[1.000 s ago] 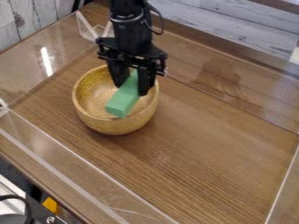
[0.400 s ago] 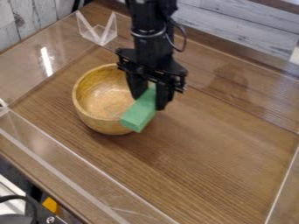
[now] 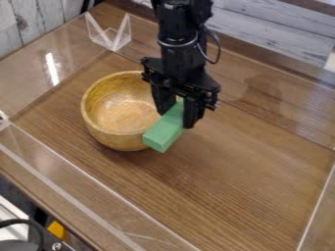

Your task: Remove the green block from inside the brown bowl and put it on the table

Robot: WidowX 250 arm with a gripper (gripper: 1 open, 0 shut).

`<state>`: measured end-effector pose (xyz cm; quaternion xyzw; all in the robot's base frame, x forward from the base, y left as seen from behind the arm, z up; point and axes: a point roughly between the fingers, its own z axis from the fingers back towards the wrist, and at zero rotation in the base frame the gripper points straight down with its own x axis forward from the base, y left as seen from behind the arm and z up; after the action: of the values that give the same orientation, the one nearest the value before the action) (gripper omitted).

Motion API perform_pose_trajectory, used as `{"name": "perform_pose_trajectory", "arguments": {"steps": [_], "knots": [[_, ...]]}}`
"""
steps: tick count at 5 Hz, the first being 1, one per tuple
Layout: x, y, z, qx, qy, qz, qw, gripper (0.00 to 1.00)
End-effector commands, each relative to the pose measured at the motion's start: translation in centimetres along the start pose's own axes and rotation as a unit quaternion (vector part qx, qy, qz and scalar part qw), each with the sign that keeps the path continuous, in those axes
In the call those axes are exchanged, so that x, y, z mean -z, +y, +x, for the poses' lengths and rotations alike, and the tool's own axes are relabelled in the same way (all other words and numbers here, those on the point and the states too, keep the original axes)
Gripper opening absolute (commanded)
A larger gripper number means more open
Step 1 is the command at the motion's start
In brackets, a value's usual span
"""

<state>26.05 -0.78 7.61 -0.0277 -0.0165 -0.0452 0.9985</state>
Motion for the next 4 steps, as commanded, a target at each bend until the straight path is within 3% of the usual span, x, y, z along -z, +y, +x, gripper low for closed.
{"name": "perform_pose_trajectory", "arguments": {"steps": [1,4], "knots": [[-0.7,-0.5,0.4,0.020,-0.017,0.000,0.9997,0.00],[0.3,-2.0,0.3,0.048,-0.016,-0.007,0.9987,0.00]]}}
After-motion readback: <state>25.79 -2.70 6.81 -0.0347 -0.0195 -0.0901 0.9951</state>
